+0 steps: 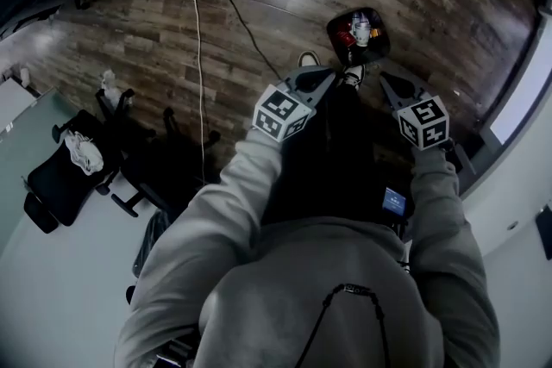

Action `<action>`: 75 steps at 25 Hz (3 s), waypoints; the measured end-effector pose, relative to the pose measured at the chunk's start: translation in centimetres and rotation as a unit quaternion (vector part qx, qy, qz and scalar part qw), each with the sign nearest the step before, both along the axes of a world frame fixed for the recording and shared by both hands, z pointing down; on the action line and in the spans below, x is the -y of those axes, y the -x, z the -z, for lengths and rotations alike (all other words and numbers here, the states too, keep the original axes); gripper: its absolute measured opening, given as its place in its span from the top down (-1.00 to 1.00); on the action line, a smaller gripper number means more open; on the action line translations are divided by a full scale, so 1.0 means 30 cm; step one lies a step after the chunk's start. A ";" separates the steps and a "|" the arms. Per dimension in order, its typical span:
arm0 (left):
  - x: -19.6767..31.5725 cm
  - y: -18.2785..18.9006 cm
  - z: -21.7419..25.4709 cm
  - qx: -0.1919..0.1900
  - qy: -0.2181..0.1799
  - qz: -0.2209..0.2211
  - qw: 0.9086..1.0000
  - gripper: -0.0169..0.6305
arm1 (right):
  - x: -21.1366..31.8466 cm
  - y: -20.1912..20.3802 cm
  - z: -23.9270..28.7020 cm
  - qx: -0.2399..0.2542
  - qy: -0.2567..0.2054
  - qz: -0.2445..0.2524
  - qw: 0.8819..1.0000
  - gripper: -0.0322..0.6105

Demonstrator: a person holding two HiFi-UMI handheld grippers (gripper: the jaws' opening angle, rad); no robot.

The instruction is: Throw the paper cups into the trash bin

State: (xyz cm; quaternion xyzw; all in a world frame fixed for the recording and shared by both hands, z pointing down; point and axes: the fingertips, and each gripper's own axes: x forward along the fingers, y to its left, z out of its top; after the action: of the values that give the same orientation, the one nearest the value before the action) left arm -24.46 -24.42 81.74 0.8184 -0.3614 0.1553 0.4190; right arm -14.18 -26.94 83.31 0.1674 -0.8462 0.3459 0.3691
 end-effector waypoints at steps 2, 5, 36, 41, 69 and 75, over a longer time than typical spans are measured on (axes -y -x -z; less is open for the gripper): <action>0.049 0.001 0.038 0.004 -0.020 -0.002 1.000 0.95 | 0.055 -0.014 0.051 0.004 -0.020 -0.004 1.000 0.84; 0.080 0.046 0.122 0.018 -0.044 -0.007 0.999 0.95 | 0.088 0.001 0.130 0.008 -0.052 -0.017 0.998 0.84; 0.441 -0.071 1.341 0.047 -0.331 -0.090 0.938 0.95 | 0.281 -0.122 1.368 0.074 -0.325 -0.091 0.938 0.84; 0.443 -0.066 1.496 0.058 -0.363 -0.090 0.926 0.95 | 0.255 -0.110 1.551 0.089 -0.378 -0.097 0.916 0.84; 0.420 -0.152 1.672 0.037 -0.404 -0.089 0.910 0.95 | 0.240 -0.100 1.750 0.130 -0.411 -0.094 0.897 0.84; 0.419 -0.148 1.654 0.039 -0.398 -0.088 0.912 0.95 | 0.245 -0.119 1.738 0.127 -0.410 -0.090 0.899 0.84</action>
State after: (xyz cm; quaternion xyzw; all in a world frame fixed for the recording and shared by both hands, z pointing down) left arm -20.03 -36.99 32.12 0.9391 -0.3359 0.0667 0.0289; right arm -10.59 -34.30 31.17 0.3337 -0.9343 0.0188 0.1243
